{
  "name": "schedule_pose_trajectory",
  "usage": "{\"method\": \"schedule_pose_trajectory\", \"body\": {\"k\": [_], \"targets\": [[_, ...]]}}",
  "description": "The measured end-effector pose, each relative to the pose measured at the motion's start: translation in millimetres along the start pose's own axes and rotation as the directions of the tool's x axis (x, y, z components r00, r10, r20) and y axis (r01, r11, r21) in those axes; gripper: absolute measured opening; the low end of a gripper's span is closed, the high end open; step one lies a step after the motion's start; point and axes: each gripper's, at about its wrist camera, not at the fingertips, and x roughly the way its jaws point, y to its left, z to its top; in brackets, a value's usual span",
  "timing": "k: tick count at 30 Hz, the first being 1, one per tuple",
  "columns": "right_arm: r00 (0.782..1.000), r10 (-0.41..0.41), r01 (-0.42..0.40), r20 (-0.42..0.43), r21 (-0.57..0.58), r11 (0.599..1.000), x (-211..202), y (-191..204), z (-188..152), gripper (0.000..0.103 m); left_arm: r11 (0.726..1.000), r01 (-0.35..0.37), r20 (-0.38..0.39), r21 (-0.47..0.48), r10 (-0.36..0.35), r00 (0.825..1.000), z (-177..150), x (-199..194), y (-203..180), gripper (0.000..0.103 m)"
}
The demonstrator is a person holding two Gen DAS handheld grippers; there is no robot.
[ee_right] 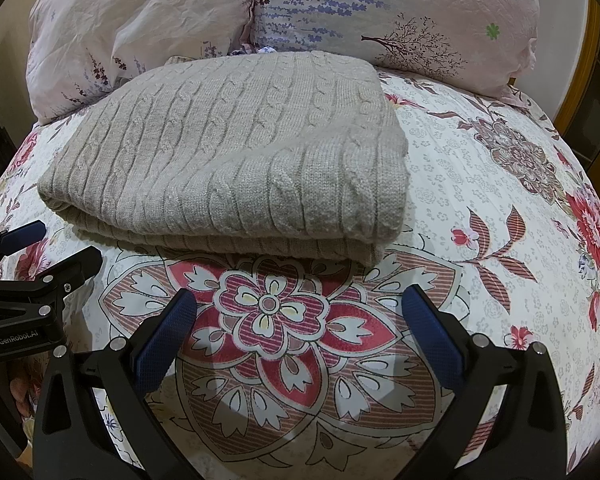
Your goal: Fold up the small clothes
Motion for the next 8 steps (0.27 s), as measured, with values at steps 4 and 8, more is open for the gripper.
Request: {"method": "schedule_pose_trajectory", "body": {"k": [4,8], "targets": [[1.000,0.000,0.000,0.000,0.000,1.000,0.0,-0.1,0.0,0.102,1.000,0.000,0.000,0.000,0.000,1.000,0.0,0.0,0.0,0.101],[1.000,0.000,0.000,0.000,0.000,1.000,0.1,0.4,0.1,0.102,1.000,0.000,0.000,0.000,0.000,1.000,0.0,0.0,0.0,0.101]]}}
